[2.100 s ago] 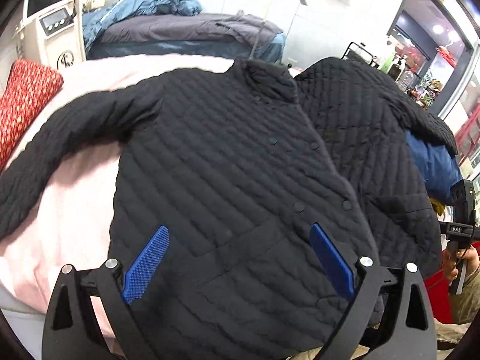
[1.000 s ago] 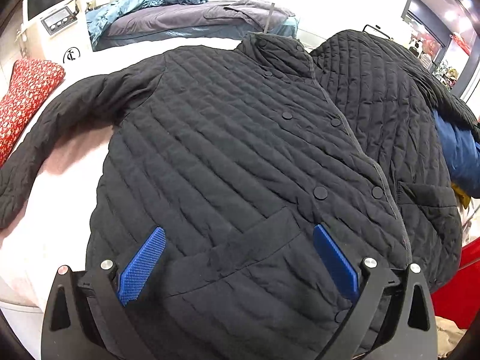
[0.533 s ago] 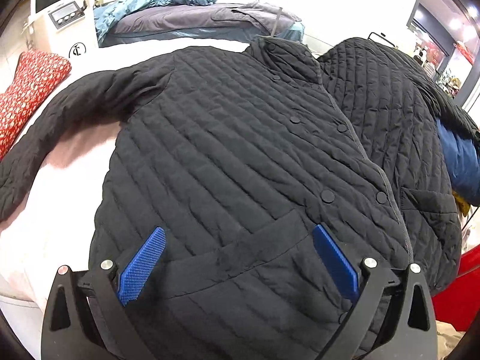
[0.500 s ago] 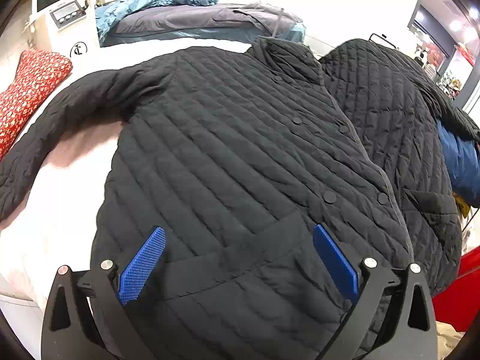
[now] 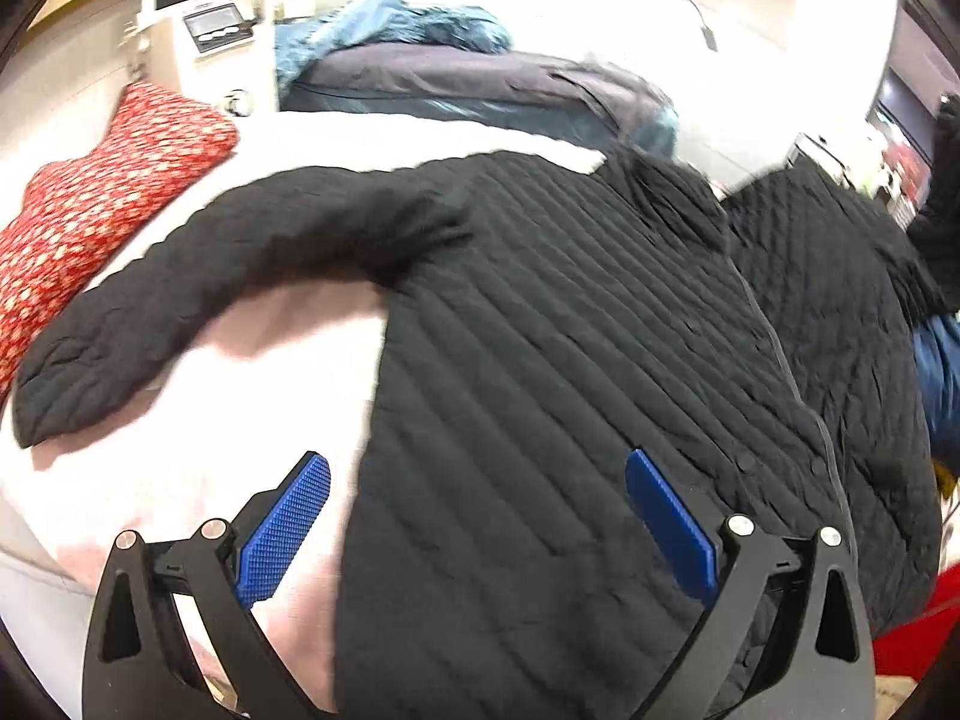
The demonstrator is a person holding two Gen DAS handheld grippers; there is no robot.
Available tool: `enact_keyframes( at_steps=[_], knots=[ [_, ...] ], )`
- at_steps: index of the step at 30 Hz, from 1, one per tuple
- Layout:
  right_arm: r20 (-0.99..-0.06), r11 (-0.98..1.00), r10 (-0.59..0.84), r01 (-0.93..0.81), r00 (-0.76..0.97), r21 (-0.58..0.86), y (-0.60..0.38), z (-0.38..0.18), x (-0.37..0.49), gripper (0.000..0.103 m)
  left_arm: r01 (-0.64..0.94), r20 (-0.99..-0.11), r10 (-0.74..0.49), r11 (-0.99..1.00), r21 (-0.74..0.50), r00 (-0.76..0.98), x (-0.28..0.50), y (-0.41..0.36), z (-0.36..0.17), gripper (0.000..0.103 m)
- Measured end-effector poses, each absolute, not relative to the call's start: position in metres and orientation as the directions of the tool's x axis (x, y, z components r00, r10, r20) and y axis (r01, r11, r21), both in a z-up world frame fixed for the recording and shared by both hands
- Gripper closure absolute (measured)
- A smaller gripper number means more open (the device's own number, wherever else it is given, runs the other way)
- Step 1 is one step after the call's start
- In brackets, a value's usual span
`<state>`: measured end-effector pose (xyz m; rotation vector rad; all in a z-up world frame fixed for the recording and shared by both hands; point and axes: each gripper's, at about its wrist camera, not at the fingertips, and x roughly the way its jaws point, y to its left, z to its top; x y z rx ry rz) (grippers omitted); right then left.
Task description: Fold large clothes
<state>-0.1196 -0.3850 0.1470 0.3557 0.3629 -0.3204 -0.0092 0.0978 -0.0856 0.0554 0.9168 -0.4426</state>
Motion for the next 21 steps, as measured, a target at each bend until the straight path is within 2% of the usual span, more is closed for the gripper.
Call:
enact_keyframes(
  at_steps=[6,10,16,19,21],
  knots=[
    [-0.447,0.952,-0.037,0.167,0.894,0.255,-0.294,0.134,-0.016,0.095,0.313,-0.749,-0.294,0.942,-0.122,0.594,0.002,0.137,-0.07,0.006],
    [-0.51,0.969,0.03,0.1,0.86,0.226,-0.24,0.103,0.046,0.095,0.248,-0.742,-0.257,0.961,-0.126,0.619,0.011,0.161,-0.066,0.006],
    [-0.637,0.981,0.053,0.08,0.769,0.177,-0.184,0.028,0.102,0.095,0.205,-0.755,-0.253,0.966,-0.159,0.605,0.015,0.178,-0.076,0.006],
    [-0.707,0.995,-0.014,0.08,0.708,0.061,-0.155,-0.016,0.124,0.095,0.207,-0.766,-0.245,0.967,-0.149,0.594,0.016,0.176,-0.082,0.006],
    [-0.74,0.997,-0.025,0.075,0.672,0.034,-0.145,-0.04,0.13,0.095,0.204,-0.771,-0.245,0.967,-0.151,0.588,0.016,0.178,-0.087,0.006]
  ],
)
